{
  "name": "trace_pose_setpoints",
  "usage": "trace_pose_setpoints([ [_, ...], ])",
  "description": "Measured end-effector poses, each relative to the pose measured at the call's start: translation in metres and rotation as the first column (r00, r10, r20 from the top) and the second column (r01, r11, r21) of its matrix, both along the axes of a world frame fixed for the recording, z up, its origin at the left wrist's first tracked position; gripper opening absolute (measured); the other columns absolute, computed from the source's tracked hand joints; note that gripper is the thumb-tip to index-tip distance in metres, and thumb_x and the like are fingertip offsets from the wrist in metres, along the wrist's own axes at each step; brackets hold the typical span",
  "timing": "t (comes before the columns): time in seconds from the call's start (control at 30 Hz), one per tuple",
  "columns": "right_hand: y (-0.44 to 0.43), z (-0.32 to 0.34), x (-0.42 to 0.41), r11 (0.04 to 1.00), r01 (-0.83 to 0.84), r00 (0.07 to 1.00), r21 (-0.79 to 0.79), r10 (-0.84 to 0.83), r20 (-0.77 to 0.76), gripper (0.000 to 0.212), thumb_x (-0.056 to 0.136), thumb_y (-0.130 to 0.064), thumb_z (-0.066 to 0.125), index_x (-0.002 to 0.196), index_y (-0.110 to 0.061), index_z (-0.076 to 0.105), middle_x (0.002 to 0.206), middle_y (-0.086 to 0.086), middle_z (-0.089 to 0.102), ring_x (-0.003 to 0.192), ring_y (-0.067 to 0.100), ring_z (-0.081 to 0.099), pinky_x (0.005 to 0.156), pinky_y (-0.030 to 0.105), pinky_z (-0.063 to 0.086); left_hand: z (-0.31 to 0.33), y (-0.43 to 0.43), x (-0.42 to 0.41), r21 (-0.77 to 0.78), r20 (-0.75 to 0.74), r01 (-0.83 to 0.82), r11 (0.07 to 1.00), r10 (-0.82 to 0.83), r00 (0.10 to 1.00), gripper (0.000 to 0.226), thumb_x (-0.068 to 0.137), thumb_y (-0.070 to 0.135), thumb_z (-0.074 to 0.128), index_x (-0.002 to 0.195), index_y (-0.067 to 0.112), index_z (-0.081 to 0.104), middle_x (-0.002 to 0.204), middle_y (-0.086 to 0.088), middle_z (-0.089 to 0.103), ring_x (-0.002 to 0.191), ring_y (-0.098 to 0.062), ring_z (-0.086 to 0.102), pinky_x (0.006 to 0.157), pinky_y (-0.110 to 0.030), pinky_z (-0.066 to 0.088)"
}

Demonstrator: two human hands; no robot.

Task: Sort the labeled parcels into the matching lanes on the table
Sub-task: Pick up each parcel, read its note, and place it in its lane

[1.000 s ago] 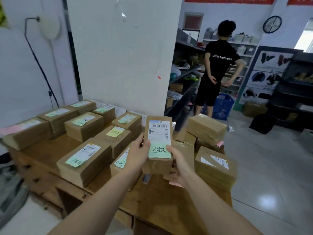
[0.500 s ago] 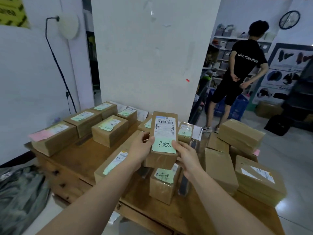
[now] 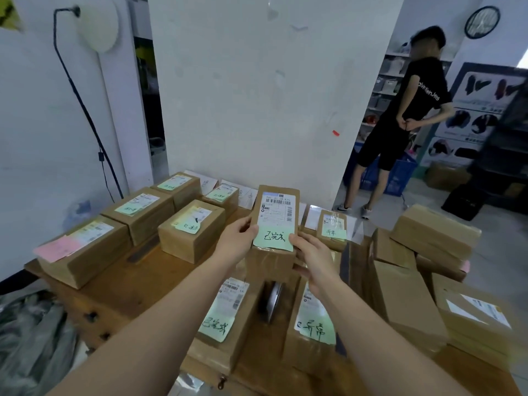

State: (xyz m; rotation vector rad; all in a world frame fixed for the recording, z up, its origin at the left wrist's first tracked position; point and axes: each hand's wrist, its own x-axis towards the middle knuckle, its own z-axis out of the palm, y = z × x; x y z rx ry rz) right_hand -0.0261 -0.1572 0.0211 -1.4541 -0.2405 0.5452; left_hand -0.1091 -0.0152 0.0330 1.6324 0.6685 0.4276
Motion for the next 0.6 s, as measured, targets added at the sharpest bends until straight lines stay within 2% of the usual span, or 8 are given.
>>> trace_pose_setpoints([
  [0.07,0.013,-0.004,0.014,1.0,0.0,1.0,-0.011,0.0,-0.001,0.022,0.093,-0.022,0.067,0.115,-0.021,0.063,0.098,-0.002,0.077,0.092,0.015,0.072,0.079,0.033,0.058,-0.001,0.012,0.015,-0.004,-0.009,-0.003,1.0,0.003,1.0,0.046,0.1,0.023,0.05,0.145,0.018,0.042,0.13,-0.003,0.063,0.109,-0.018,0.063,0.094,-0.04,0.054],
  [0.17,0.031,-0.007,0.038,0.999,0.014,1.0,-0.033,-0.014,0.005,0.011,0.093,-0.02,0.066,0.102,-0.026,0.063,0.098,-0.001,0.076,0.095,0.017,0.072,0.086,0.037,0.058,-0.005,0.03,0.039,-0.028,-0.014,-0.009,1.0,0.008,1.0,0.044,0.1,0.022,0.05,0.143,0.016,0.045,0.12,-0.002,0.065,0.106,-0.018,0.064,0.095,-0.042,0.053],
  [0.27,0.047,-0.009,0.062,0.999,0.019,1.0,-0.041,-0.019,0.009,0.01,0.093,-0.02,0.066,0.099,-0.027,0.061,0.101,0.0,0.076,0.096,0.017,0.071,0.078,0.033,0.057,-0.008,0.045,0.063,-0.01,-0.037,-0.012,1.0,0.011,0.999,0.042,0.1,0.023,0.049,0.141,0.014,0.046,0.119,-0.004,0.065,0.107,-0.019,0.063,0.096,-0.043,0.052],
  [0.33,0.057,-0.011,0.076,0.999,0.02,1.0,-0.05,-0.02,0.001,0.01,0.094,-0.021,0.065,0.103,-0.024,0.064,0.101,-0.001,0.076,0.095,0.017,0.071,0.074,0.03,0.057,-0.01,0.054,0.077,-0.01,-0.047,-0.023,1.0,0.022,0.999,0.041,0.1,0.023,0.05,0.14,0.012,0.047,0.124,-0.006,0.063,0.104,-0.018,0.062,0.093,-0.038,0.053],
  [0.4,0.067,-0.012,0.09,0.998,0.024,1.0,-0.065,-0.024,-0.007,0.018,0.094,-0.023,0.065,0.112,-0.019,0.065,0.101,-0.001,0.076,0.095,0.017,0.072,0.075,0.031,0.058,-0.012,0.062,0.092,-0.016,-0.047,-0.025,1.0,0.025,0.999,0.04,0.1,0.022,0.051,0.138,0.011,0.048,0.126,-0.006,0.062,0.103,-0.017,0.061,0.088,-0.034,0.053],
  [0.5,0.081,-0.012,0.107,0.994,0.044,0.999,-0.096,-0.045,-0.011,0.027,0.094,-0.025,0.065,0.12,-0.015,0.064,0.104,-0.001,0.075,0.096,0.018,0.071,0.073,0.03,0.057,-0.013,0.076,0.111,-0.009,-0.077,-0.005,1.0,0.004,0.997,0.038,0.1,0.023,0.051,0.136,0.011,0.049,0.127,-0.006,0.061,0.108,-0.019,0.06,0.092,-0.036,0.053],
  [0.6,0.096,-0.011,0.123,0.99,0.08,0.997,-0.117,-0.081,-0.01,0.029,0.095,-0.024,0.064,0.122,-0.016,0.064,0.105,-0.001,0.075,0.094,0.016,0.071,0.064,0.025,0.055,-0.014,0.095,0.13,0.039,-0.1,0.063,0.997,-0.059,0.993,0.035,0.099,0.026,0.049,0.131,0.013,0.054,0.123,0.0,0.064,0.109,-0.018,0.061,0.095,-0.04,0.052],
])
